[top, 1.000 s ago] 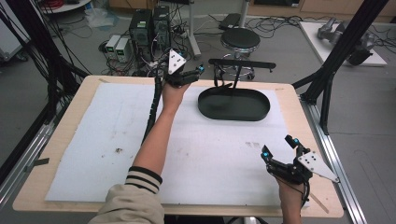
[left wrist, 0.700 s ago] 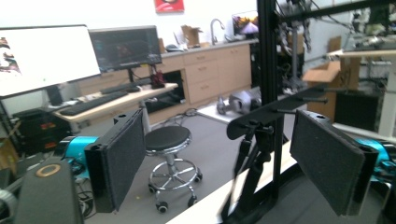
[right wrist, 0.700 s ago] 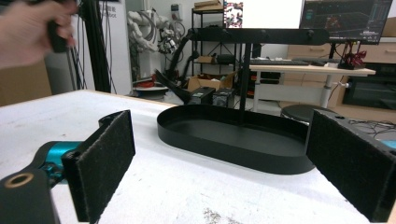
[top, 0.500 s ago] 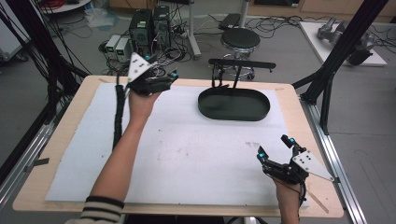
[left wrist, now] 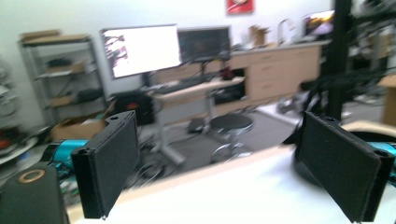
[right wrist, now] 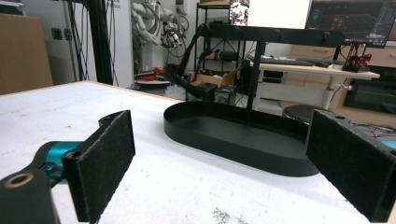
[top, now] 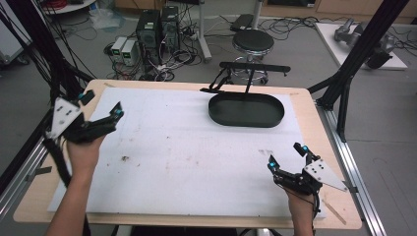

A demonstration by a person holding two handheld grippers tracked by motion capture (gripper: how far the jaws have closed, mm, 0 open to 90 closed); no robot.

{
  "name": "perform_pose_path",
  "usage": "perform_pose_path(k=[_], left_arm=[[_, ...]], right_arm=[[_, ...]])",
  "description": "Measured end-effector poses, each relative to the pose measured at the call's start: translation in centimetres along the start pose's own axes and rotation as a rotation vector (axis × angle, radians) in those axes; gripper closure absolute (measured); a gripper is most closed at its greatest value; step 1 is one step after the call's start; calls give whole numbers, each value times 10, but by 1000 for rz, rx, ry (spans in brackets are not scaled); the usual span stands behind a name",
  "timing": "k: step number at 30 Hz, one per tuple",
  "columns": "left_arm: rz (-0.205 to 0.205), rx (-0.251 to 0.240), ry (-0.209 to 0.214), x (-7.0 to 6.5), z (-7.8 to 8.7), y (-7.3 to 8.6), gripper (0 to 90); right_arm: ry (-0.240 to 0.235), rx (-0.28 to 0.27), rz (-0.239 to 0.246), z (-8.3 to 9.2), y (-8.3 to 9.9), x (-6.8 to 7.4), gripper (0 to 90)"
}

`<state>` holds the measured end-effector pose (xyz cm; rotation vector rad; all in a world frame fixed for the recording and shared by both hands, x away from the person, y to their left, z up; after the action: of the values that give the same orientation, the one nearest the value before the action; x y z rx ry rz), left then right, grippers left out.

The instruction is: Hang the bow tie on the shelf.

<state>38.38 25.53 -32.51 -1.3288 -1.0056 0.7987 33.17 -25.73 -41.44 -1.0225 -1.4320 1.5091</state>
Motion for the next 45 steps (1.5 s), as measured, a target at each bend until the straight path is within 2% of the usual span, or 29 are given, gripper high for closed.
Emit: perform_pose_path(k=[4, 8, 12, 15, 16, 18, 20, 23, 26, 45], left_arm=[[47, 47, -45, 18, 30, 27, 132], [57, 36, -91, 26, 54, 40, 131], [60, 15, -127, 29, 66, 48, 131], [89, 24, -125, 26, 68, 55, 132], [89, 18, -131, 25, 69, 58, 132], [60, 24, -149, 23, 71, 64, 131], [62, 31, -158, 25, 72, 68, 131], [79, 7, -163, 29, 74, 67, 132], [76, -1, -163, 29, 75, 65, 132], [62, 5, -152, 24, 74, 64, 131]], right_arm=[[17, 4, -8, 2, 1, -4, 77], [43, -8, -15, 4, -2, -8, 77], [48, -13, -12, 5, -4, -9, 77], [49, -4, -8, 4, -2, -9, 77], [51, 2, -9, 4, -1, -9, 77], [51, 3, -1, 5, 0, -9, 77], [55, 1, -1, 6, 0, -10, 77], [65, -12, -5, 8, -2, -12, 77], [69, -17, -5, 9, -3, -13, 77], [79, -27, 1, 15, -5, -13, 77]])
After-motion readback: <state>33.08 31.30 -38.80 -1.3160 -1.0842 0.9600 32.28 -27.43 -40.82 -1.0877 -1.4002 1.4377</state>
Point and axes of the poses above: each handheld gripper's, and its own axes: z roughly backward along the jaws, y roughly out of its underside, x roughly to its left, the point moved 10 cm from there along -z, roughly forward along the jaws, and after that the axes turned 5 degrees about y, right-handed, at the moved point
